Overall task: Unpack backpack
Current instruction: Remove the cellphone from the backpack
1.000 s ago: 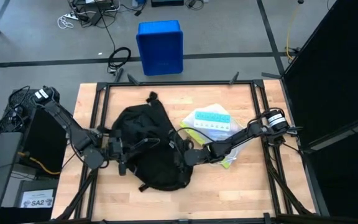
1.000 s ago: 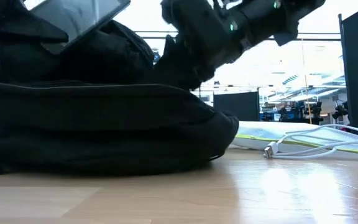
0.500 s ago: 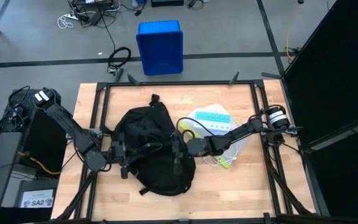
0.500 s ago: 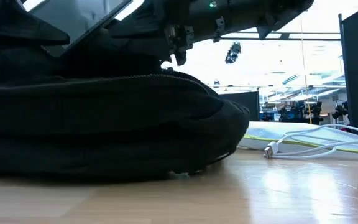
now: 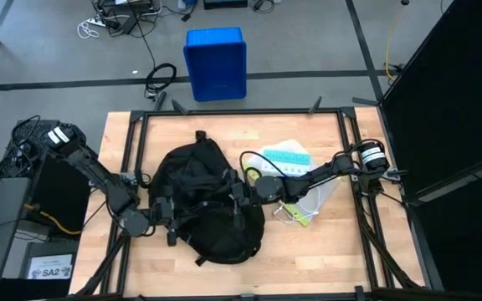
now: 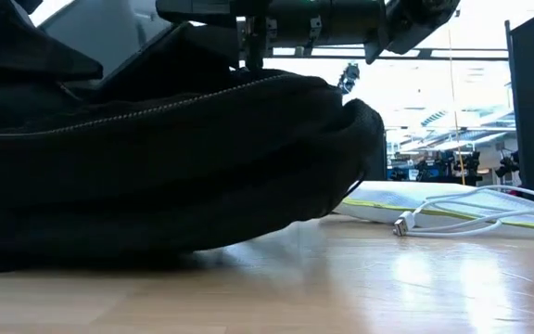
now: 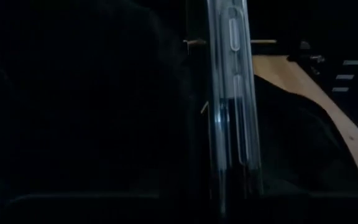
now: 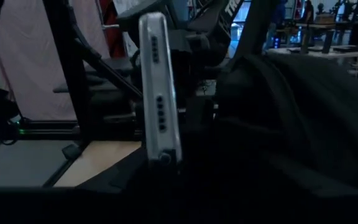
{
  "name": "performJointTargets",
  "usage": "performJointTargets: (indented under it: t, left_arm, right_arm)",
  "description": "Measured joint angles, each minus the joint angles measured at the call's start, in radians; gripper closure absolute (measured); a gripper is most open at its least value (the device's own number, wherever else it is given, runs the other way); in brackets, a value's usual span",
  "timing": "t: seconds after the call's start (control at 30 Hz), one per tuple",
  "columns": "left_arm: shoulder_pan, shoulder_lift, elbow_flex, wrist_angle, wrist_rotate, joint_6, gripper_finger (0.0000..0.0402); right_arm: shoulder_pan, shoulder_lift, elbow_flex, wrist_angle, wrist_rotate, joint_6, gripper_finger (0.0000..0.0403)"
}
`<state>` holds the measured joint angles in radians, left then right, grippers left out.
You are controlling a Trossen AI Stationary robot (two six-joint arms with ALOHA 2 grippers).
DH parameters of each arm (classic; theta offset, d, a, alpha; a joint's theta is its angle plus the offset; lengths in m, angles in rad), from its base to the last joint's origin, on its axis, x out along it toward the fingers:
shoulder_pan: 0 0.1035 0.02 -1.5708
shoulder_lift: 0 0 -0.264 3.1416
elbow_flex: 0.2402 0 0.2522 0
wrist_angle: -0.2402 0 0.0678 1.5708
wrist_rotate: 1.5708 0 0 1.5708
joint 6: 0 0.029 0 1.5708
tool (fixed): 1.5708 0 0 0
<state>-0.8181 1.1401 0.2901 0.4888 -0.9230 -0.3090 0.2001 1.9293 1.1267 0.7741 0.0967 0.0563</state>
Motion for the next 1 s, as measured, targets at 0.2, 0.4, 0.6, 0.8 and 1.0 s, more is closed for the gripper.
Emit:
performJointTargets:
  t: [0.2, 0.4, 0.6, 0.8, 1.0]
  left_arm:
    - [0.006, 0.011, 0.0, -0.002, 0.003, -0.012, 0.0353]
    - [0.013, 0.015, 0.0, 0.012, -0.001, -0.007, 0.0311]
    - [0.013, 0.015, 0.0, 0.013, 0.0, 0.018, 0.0223]
    - [0.012, 0.015, 0.0, -0.013, 0.004, 0.022, 0.0179]
    - [0.012, 0.015, 0.014, -0.001, 0.029, 0.079, 0.0168]
  right_arm:
    - [0.0, 0.0, 0.001, -0.007, -0.041, -0.031, 0.0276]
    - [0.024, 0.0, 0.003, 0.0, -0.034, -0.154, 0.0387]
    - [0.053, -0.006, 0.004, -0.007, -0.01, -0.18, 0.0393]
    - [0.111, -0.098, 0.004, -0.062, 0.114, -0.25, 0.0393]
    - [0.193, -0.225, 0.005, -0.261, 0.379, -0.334, 0.0393]
